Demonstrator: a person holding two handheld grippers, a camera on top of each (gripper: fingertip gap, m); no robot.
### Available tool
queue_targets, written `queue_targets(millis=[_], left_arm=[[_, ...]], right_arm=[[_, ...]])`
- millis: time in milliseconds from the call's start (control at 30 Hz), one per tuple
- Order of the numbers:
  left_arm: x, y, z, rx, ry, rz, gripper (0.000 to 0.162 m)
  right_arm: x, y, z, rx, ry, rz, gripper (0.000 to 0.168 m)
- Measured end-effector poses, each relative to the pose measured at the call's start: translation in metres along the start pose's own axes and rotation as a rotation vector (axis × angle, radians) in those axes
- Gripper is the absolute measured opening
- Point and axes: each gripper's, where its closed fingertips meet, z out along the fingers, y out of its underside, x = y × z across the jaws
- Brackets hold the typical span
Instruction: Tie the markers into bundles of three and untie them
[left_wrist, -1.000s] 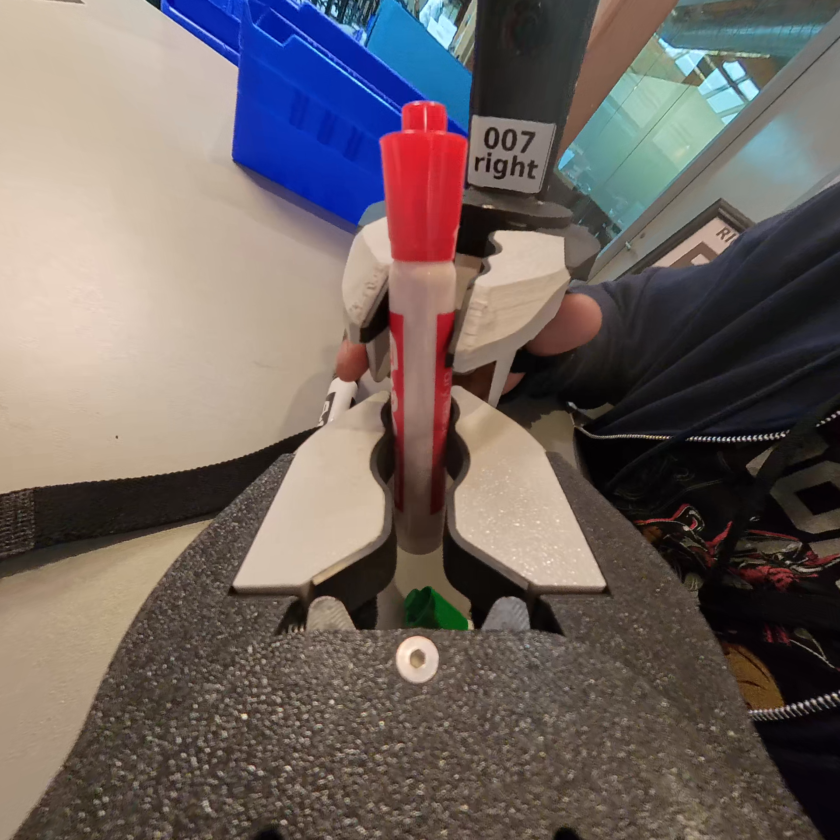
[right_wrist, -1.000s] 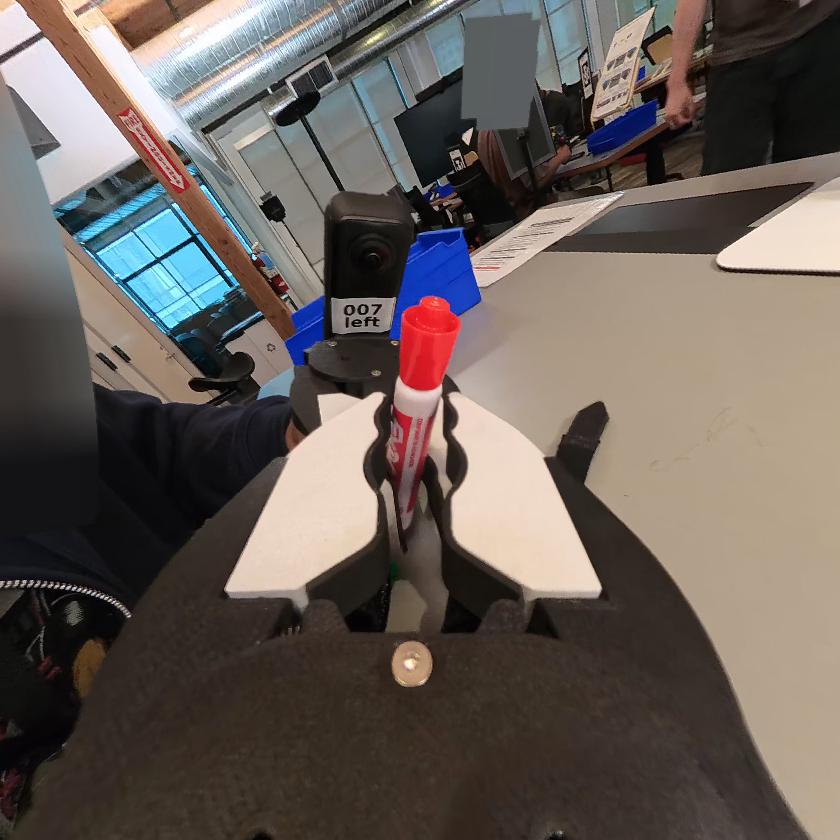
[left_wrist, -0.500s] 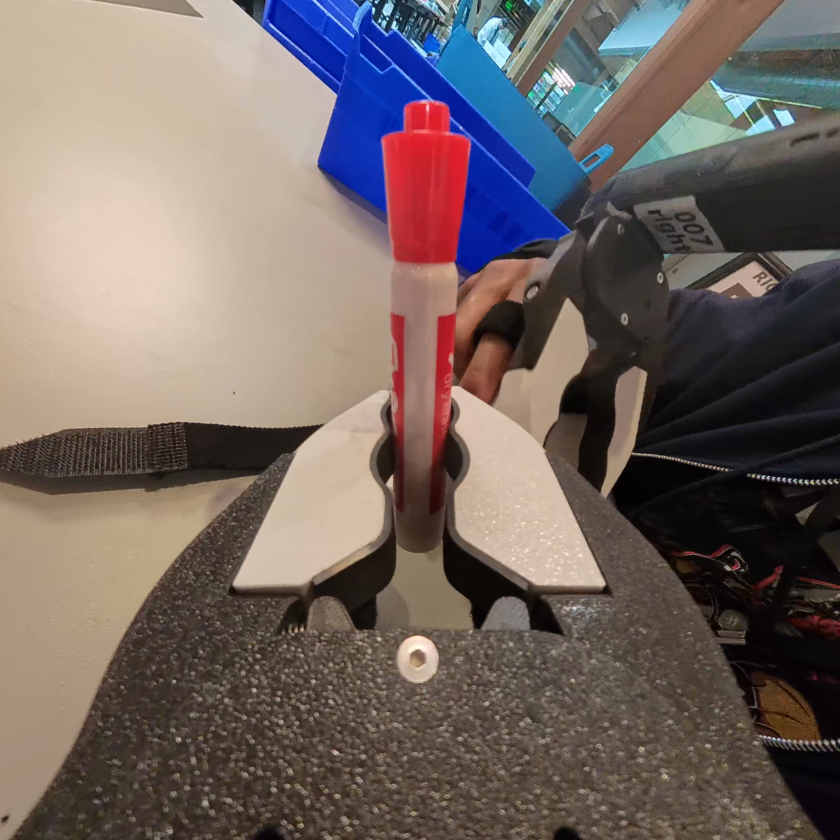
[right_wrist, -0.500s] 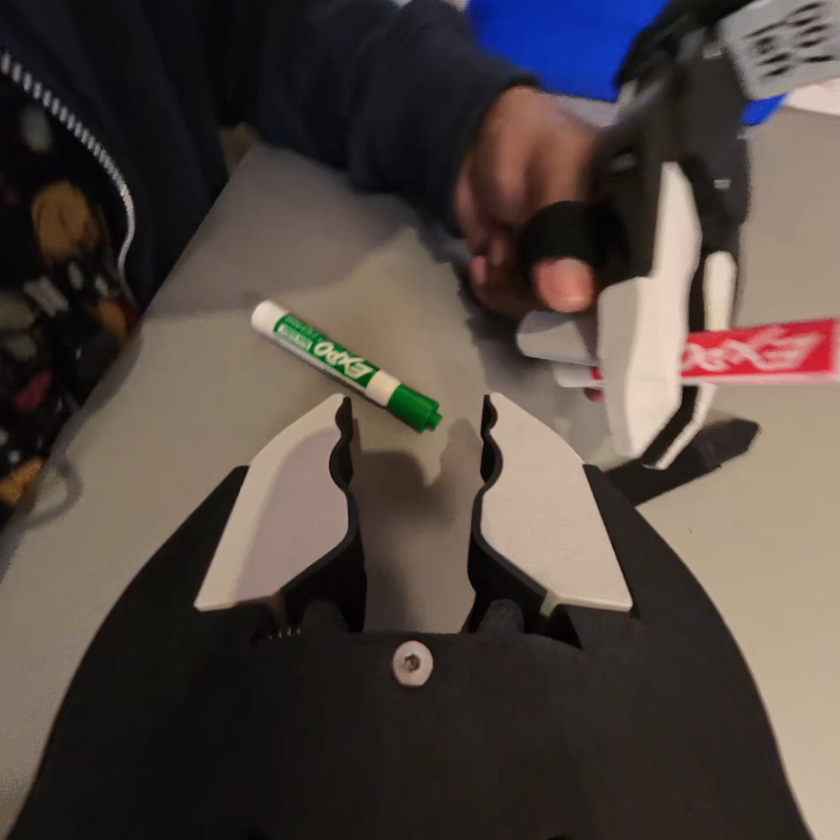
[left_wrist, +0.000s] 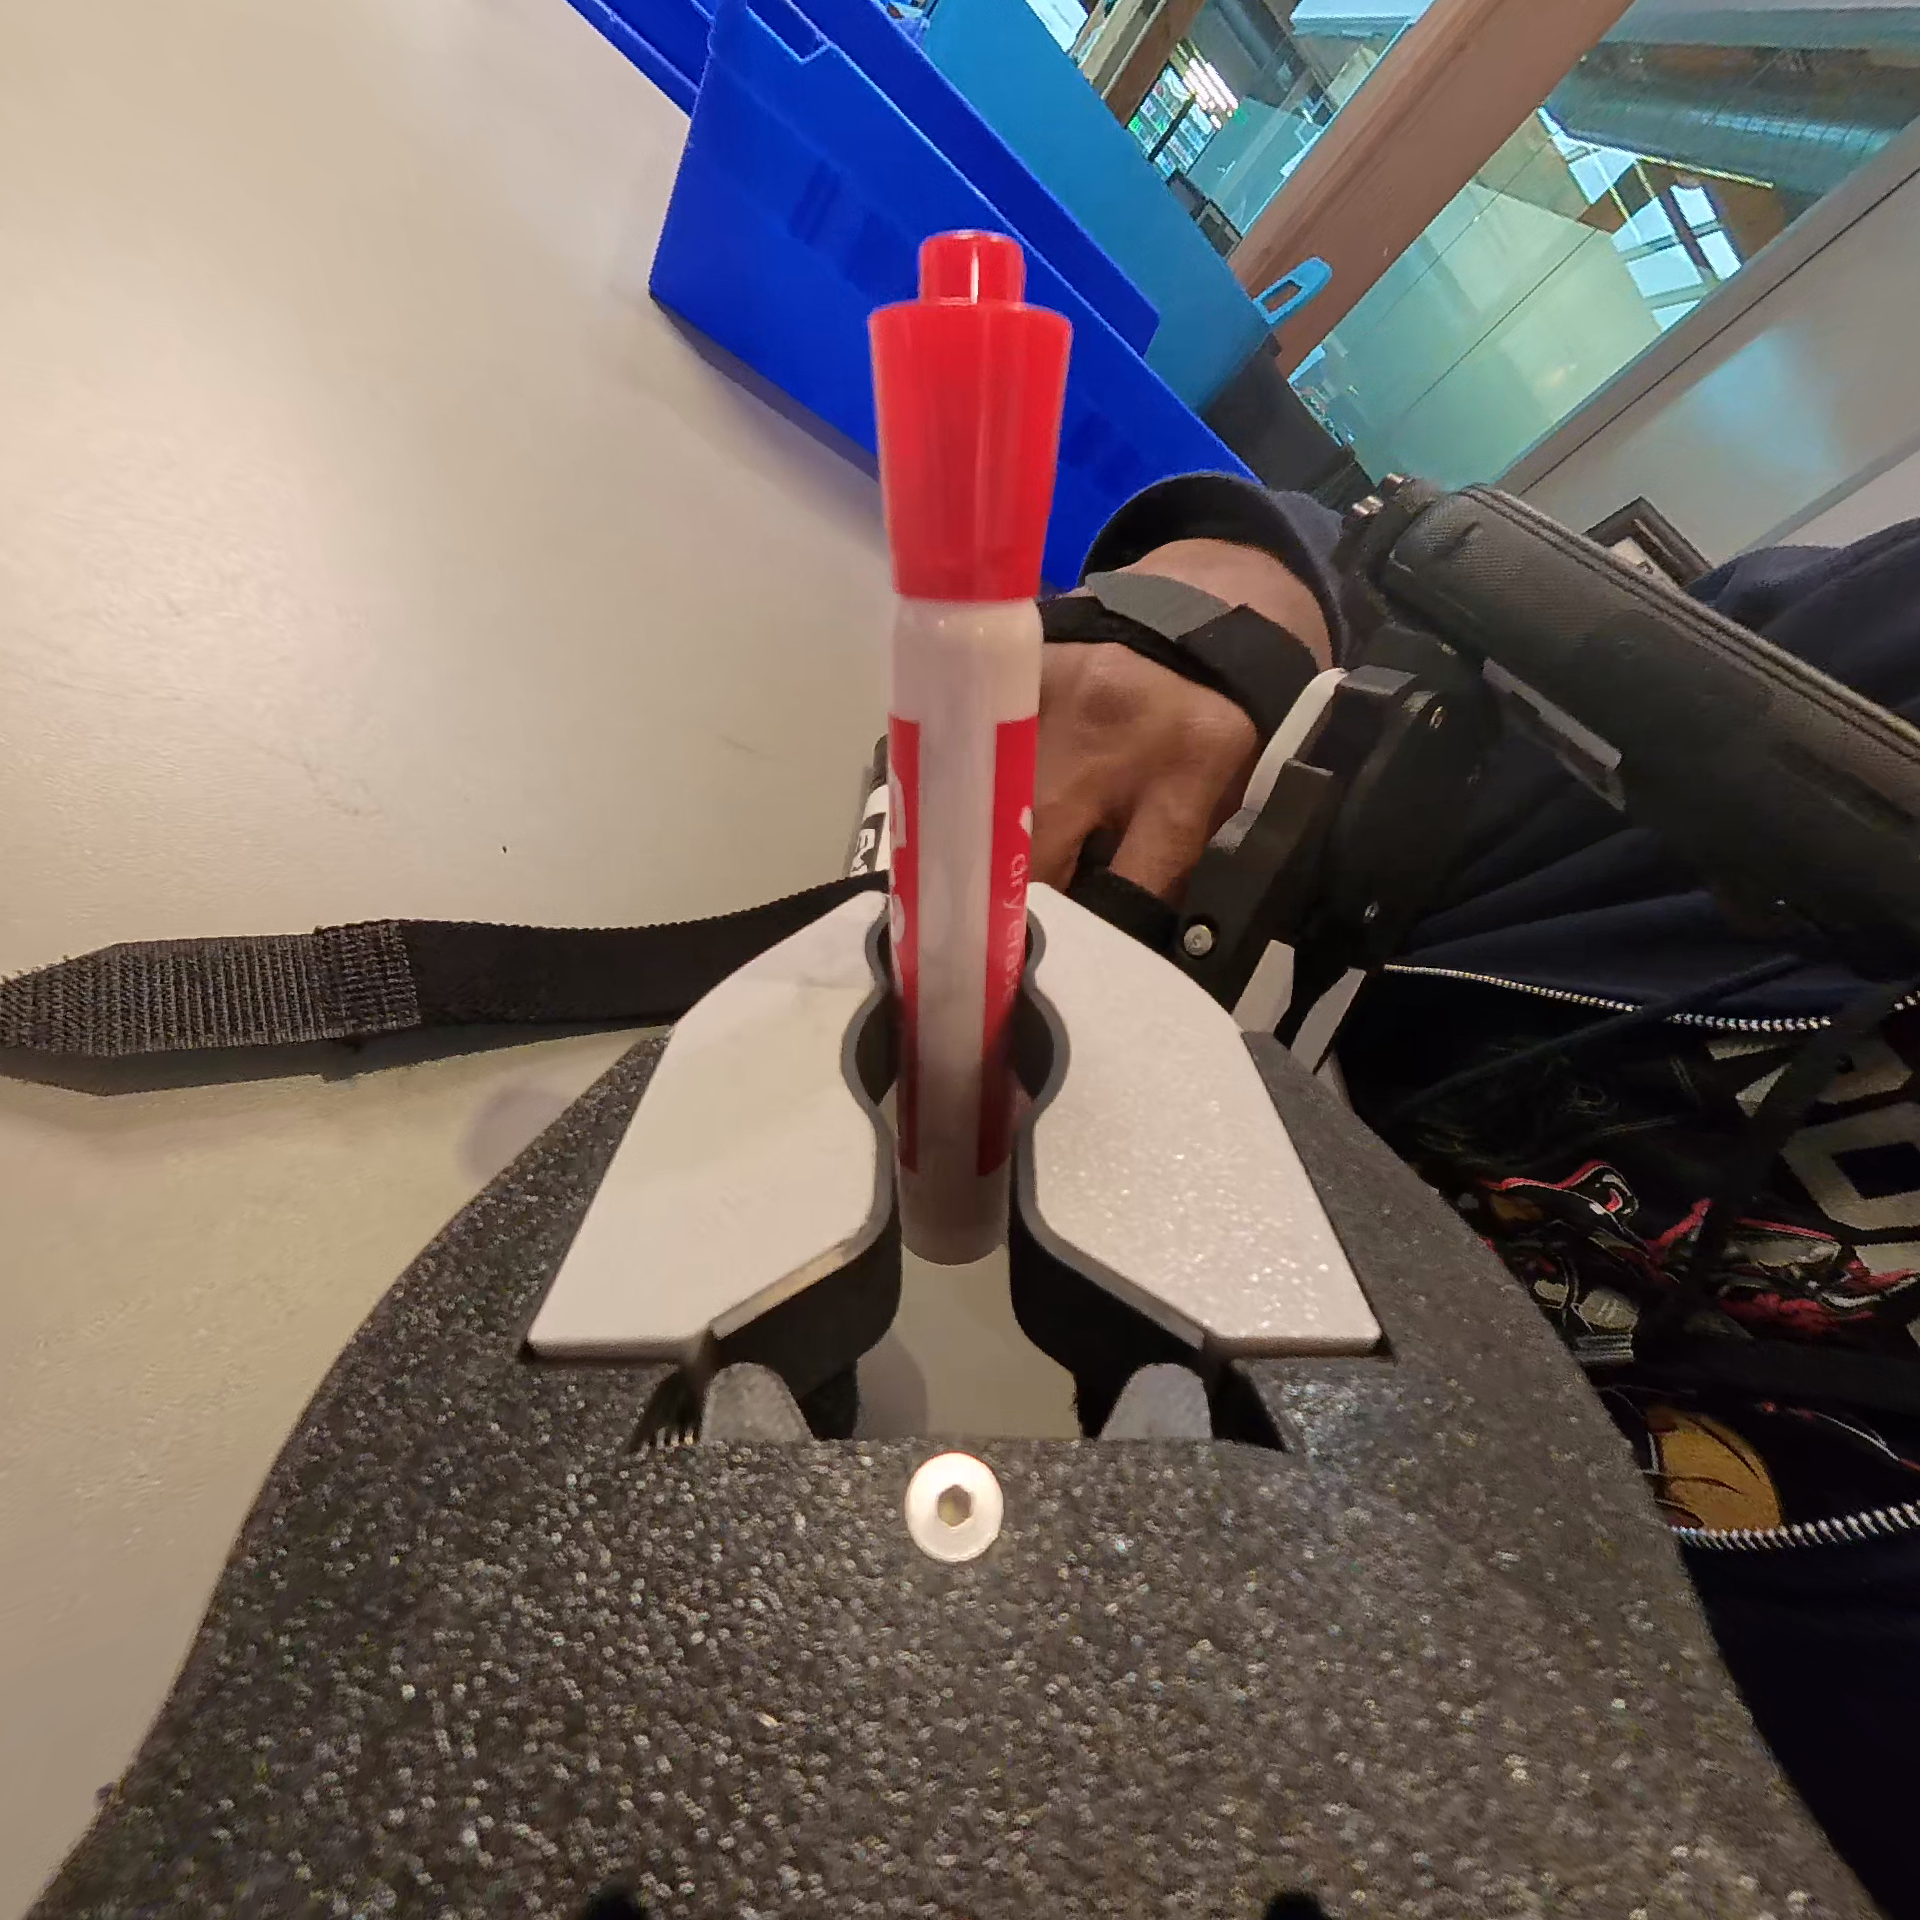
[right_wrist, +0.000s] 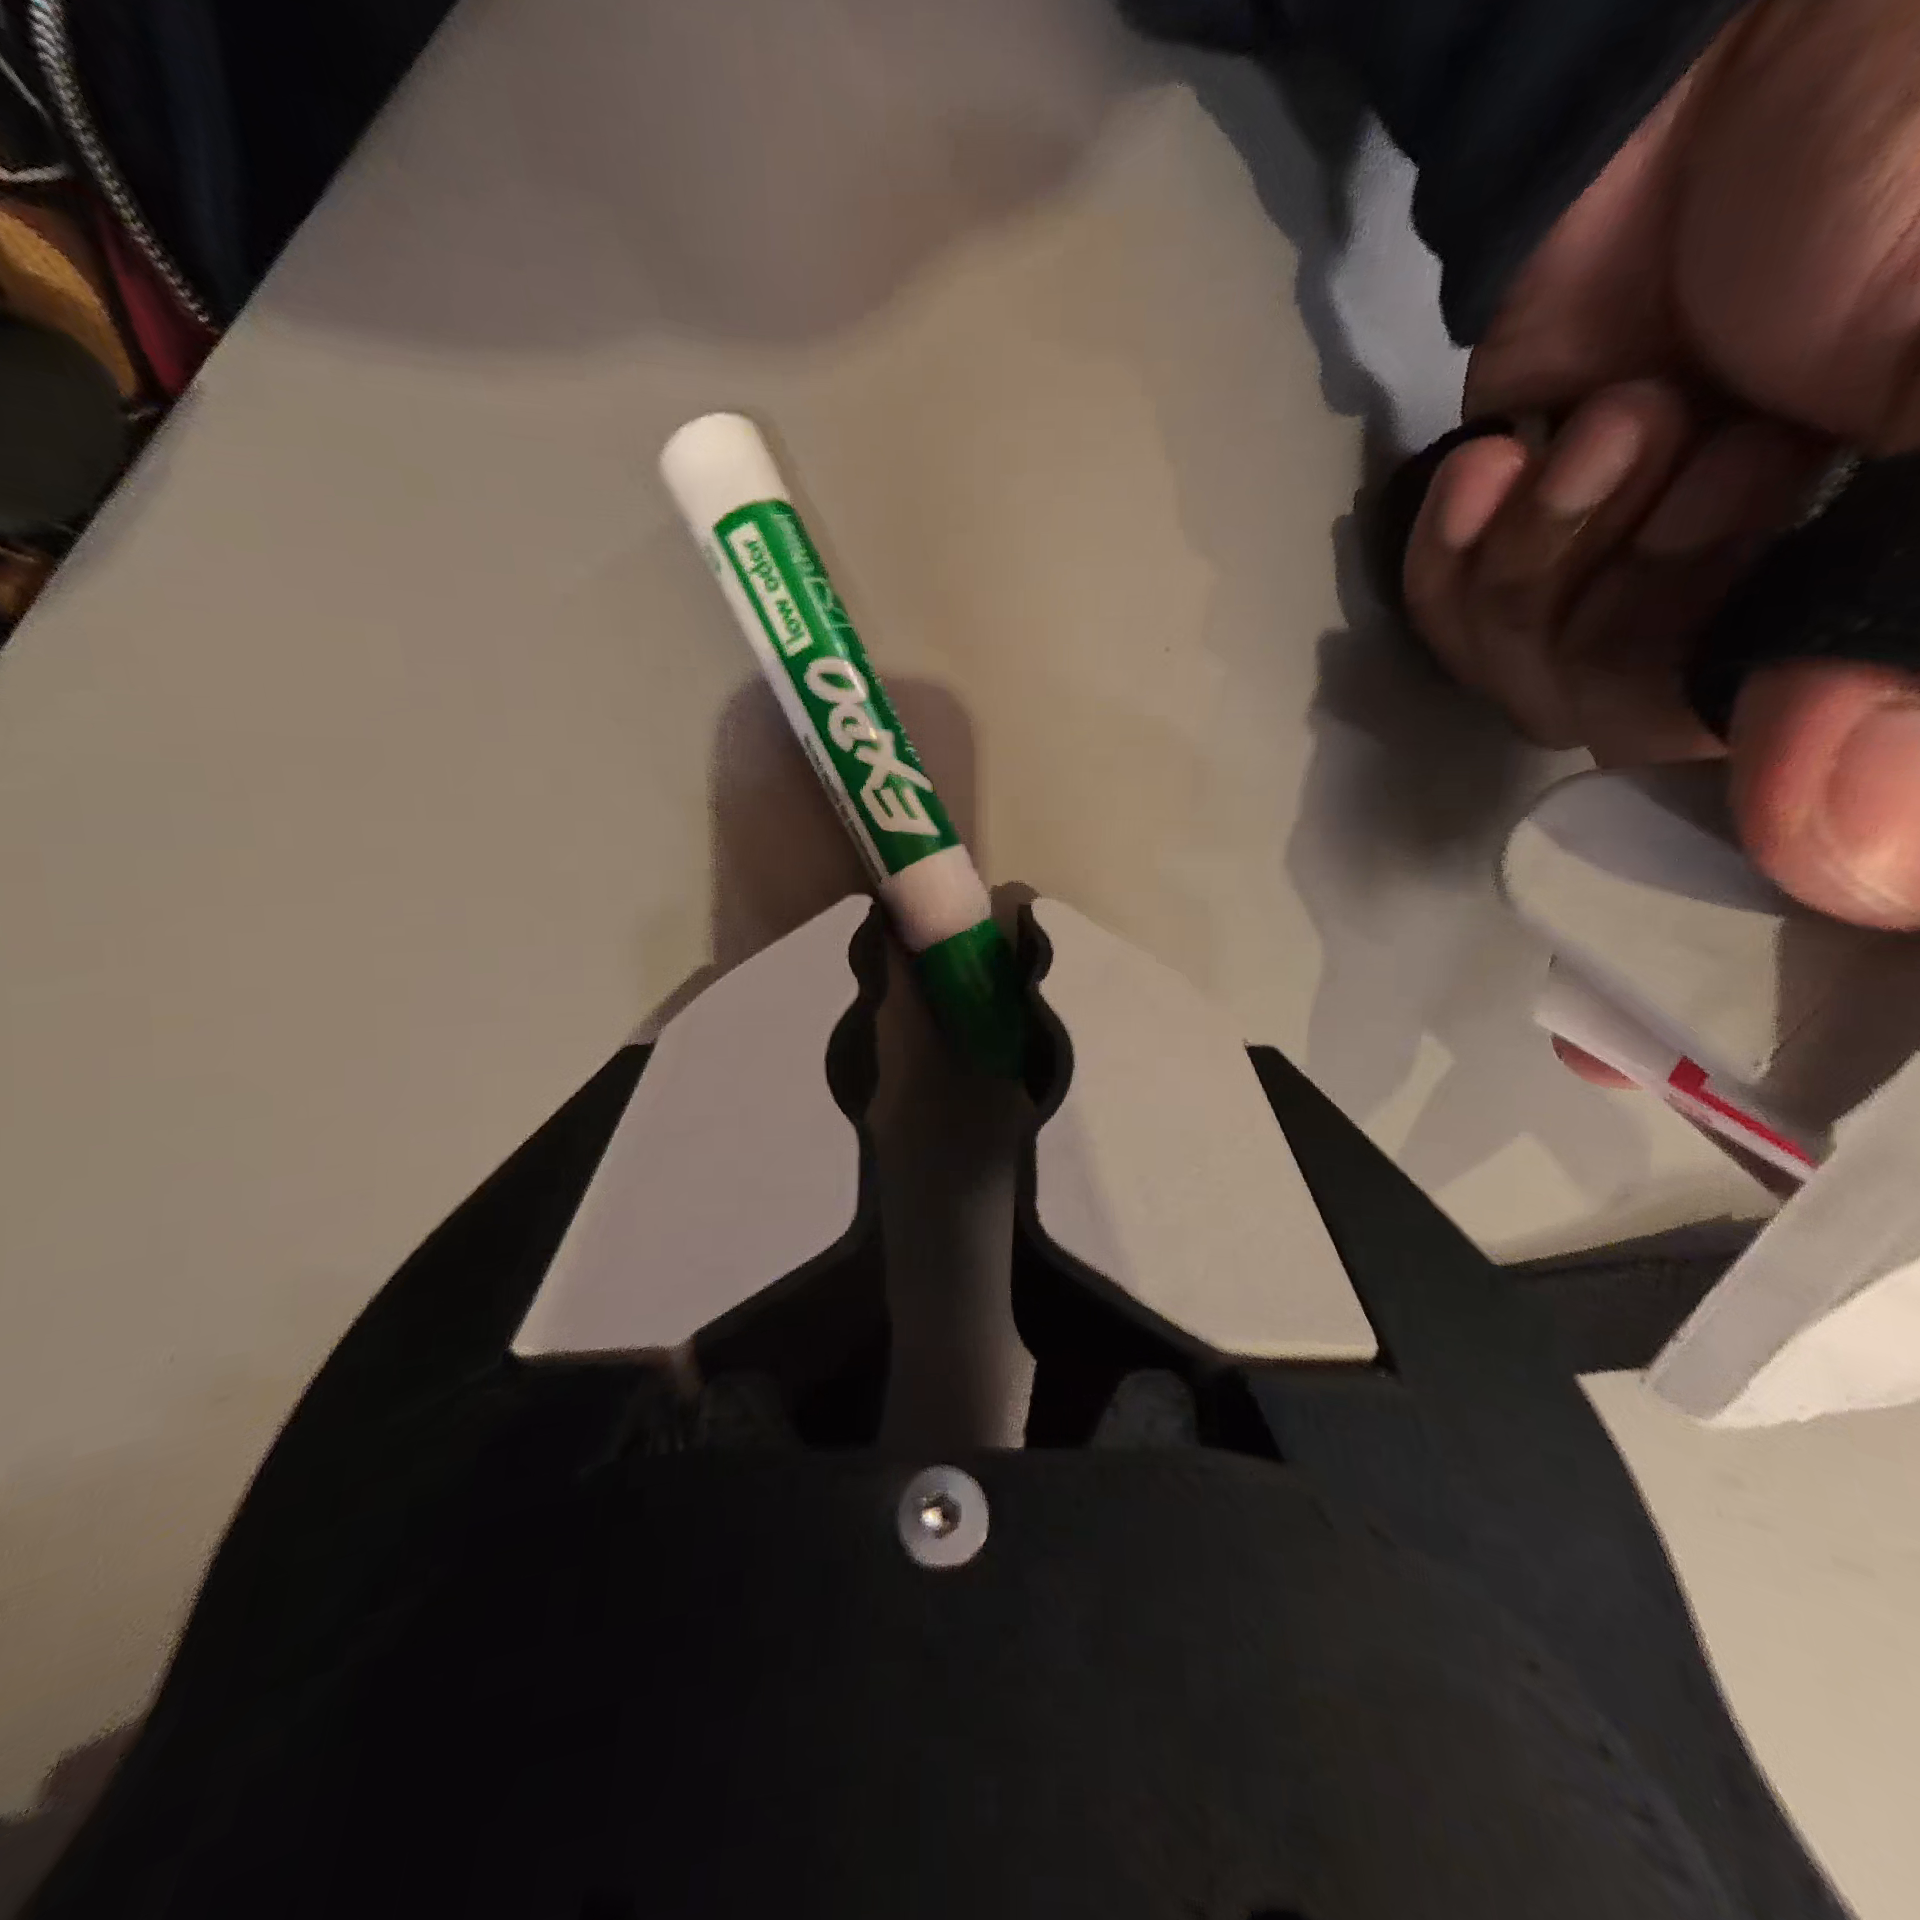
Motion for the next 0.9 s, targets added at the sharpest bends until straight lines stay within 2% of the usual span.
queue_targets(millis=[167,400,500,900], left_arm=[[0.005,0.004,-0.003,-0.023,0.056,-0.026,0.019],[0.014,0.021,-0.003,-0.138,0.122,-0.051,0.019],[0.013,0.032,0.001,-0.202,0.097,-0.040,0.019],[0.007,0.039,-0.002,-0.270,-0.008,0.037,0.019]], right_arm=[[0.012,0.014,-0.013,-0.060,0.097,-0.022,0.017],[0.038,0.044,-0.070,-0.170,0.255,0.020,0.016],[0.046,0.052,-0.083,-0.215,0.316,0.014,0.016],[0.062,0.039,-0.085,-0.214,0.384,-0.056,0.017]])
